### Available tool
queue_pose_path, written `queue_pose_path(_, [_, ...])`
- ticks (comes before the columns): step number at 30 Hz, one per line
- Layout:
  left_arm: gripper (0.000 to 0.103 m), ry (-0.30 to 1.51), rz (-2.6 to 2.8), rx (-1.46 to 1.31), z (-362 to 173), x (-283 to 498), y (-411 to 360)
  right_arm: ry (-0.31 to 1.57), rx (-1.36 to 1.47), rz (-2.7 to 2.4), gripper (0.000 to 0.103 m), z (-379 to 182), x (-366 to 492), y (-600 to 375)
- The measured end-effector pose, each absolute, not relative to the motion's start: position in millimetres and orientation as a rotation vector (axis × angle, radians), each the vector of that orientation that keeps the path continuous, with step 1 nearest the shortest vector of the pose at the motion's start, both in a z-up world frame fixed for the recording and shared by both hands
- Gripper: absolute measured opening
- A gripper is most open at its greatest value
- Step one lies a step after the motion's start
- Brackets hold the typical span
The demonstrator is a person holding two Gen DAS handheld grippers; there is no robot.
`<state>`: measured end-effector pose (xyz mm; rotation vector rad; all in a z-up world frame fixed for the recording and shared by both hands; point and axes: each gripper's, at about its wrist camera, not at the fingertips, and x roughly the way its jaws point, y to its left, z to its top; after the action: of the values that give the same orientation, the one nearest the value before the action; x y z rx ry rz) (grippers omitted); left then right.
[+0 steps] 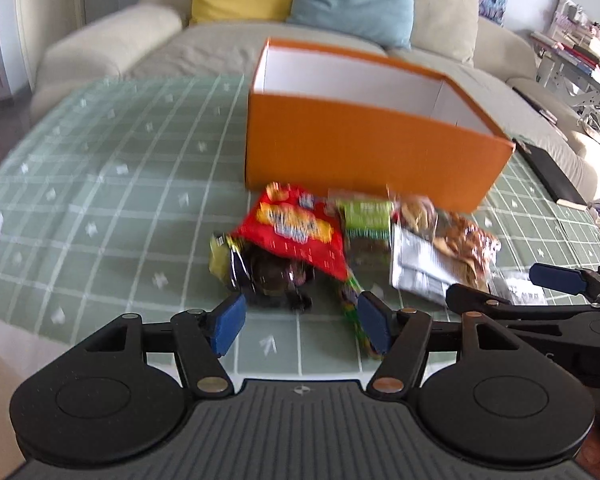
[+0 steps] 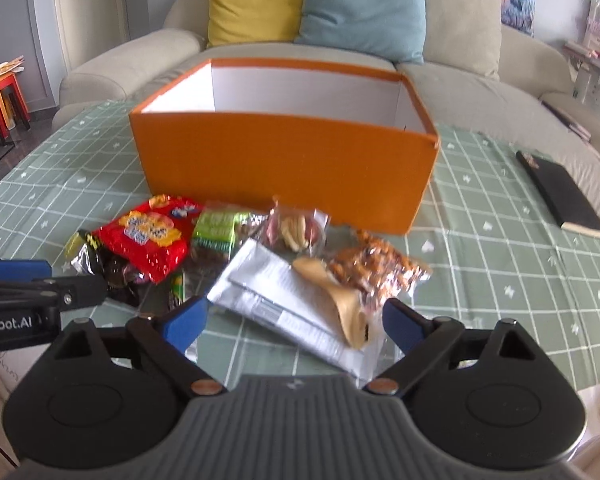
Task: Organize snacks
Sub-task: 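Withdraw both tools from the box back toward the snack pile, then grasp the dark foil snack with the left tool while the right tool grasps a white packet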
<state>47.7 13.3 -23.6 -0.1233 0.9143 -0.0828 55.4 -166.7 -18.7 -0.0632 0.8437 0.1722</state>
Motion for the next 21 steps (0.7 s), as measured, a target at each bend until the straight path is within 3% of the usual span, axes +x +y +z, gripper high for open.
queue_pose_path(7, [0.078,0.99,-0.075,-0.185,-41.2,50.2,18.7,0.926,-0.043,0.154,0.092,-36.8,63.5,-172.2])
queue_pose_path(14, [0.078,0.925,-0.062,-0.157,-34.9,61.2,22.3,0.926,-0.045,0.19,0.084,-42.7,72.4,-168.9])
queue_pose_path(21, [0.078,0.947,-0.029,-0.143,-46.4,74.4,32.4,0.907,-0.074,0.24,0.084,-45.1,79.9,-156.8])
